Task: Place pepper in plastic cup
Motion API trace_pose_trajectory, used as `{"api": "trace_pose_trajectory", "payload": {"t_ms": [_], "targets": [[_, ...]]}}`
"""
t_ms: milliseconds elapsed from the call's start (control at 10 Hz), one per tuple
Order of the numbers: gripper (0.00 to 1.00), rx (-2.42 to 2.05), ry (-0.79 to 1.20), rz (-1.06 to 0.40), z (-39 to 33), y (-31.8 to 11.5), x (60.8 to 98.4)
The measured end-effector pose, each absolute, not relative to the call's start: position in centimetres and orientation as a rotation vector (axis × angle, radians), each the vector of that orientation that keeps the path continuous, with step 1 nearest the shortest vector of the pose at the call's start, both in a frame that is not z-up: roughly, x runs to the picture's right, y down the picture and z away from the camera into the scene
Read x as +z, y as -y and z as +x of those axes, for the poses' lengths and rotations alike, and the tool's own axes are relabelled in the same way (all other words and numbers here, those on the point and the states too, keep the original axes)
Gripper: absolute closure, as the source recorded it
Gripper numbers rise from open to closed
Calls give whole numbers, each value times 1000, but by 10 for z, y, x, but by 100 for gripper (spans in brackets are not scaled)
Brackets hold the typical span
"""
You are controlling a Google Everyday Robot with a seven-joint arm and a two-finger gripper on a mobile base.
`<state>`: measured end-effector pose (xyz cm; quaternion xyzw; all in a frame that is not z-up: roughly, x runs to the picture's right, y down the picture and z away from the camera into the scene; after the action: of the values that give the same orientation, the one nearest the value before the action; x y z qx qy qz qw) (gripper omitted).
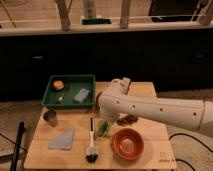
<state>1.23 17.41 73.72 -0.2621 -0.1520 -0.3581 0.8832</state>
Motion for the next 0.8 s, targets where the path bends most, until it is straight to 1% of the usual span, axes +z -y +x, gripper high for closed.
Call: {"api": "trace_pose_trajectory", "payload": {"t_ms": [800], "targets": [[99,-788,309,-569,-2,-172,740]]}}
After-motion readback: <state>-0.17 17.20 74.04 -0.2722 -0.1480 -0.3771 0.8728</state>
